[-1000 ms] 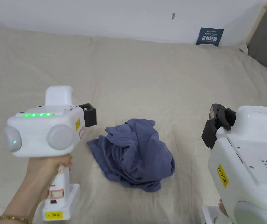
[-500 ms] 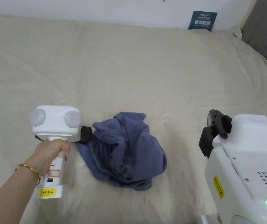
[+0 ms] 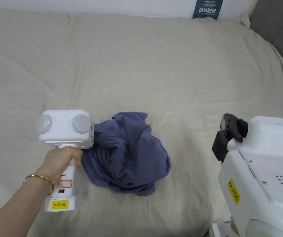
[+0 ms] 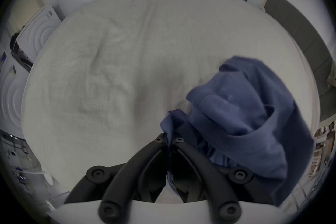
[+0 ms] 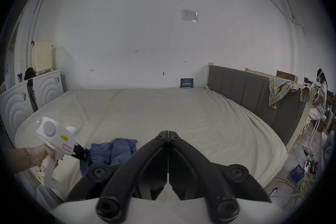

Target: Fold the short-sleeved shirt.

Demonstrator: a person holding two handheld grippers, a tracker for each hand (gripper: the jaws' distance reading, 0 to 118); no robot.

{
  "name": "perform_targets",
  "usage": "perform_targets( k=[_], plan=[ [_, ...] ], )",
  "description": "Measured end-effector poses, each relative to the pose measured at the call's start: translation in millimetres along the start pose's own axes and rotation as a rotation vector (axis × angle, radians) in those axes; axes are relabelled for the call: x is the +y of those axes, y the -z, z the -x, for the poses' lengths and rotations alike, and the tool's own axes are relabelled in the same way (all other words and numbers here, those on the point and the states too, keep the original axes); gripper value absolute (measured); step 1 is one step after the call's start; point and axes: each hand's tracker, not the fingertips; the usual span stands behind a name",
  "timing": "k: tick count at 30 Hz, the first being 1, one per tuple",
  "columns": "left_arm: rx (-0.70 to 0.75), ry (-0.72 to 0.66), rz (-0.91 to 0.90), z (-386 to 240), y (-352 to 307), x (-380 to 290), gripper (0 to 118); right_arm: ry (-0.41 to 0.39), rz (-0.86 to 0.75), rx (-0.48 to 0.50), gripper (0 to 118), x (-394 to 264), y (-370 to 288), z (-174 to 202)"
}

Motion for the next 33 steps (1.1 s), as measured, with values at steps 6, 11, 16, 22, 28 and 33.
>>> perform_targets(
  k=[6,11,16,22,28,33],
  plan=[
    [-0.078,-0.099,-0.233,33,-66,-20,3,-0.007,0.043,0.006,3,14,12,-4],
    [-0.064,-0.127,-0.307,51,-96,-51,3,-0.015,0.144,0.072,88,16,39,-1],
    [-0.058,-0.135,-0.294,57,-93,-78,3,-0.017,0.258,0.140,88,13,80,16],
    [-0.060,-0.148,-0.280,57,-85,-94,3,-0.096,0.440,0.223,88,21,177,65],
    [-0.079,-0.181,-0.272,63,-81,-94,3,-0.131,0.638,0.139,88,10,274,118],
    [-0.094,-0.230,-0.247,73,-71,-91,3,-0.048,0.807,0.078,88,-12,329,135]
  ],
)
